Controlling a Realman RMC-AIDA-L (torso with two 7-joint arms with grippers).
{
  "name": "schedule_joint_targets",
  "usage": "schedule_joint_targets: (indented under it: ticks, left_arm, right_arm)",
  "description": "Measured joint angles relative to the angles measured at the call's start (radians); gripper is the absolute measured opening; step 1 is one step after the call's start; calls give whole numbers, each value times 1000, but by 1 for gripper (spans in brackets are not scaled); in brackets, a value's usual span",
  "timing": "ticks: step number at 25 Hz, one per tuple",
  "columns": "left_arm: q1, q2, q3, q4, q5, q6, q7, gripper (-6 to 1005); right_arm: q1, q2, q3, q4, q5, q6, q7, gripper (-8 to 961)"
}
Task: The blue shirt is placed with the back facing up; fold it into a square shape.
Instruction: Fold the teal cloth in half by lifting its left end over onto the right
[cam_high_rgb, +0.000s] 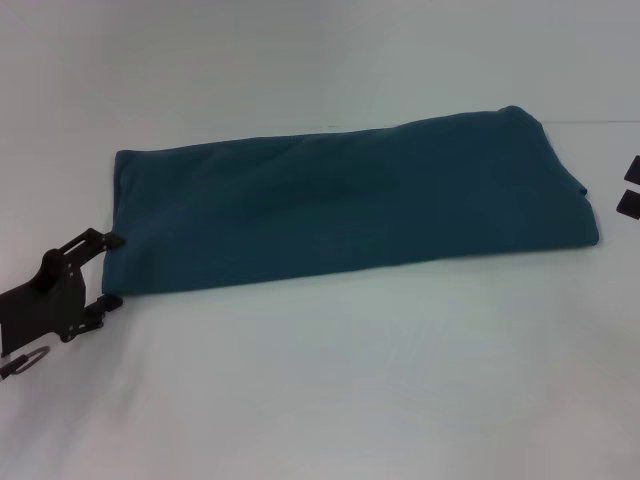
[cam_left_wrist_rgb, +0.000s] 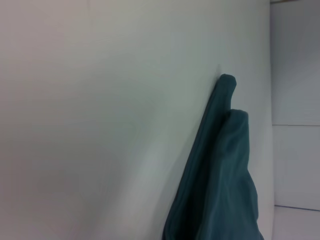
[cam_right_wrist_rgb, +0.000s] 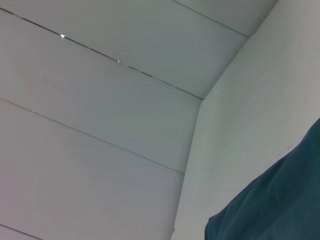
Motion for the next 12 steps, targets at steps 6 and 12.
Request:
schedule_joint_targets:
  ticks: [6,12]
  left_arm:
    - [-29,0,7,-20,0,-47,1,858]
    - [-75,2,43,-39,0,-99,2,845]
  right_arm:
    - [-1,0,4,0,0,8,0,719]
    - [-2,0,4,0,2,14,0,719]
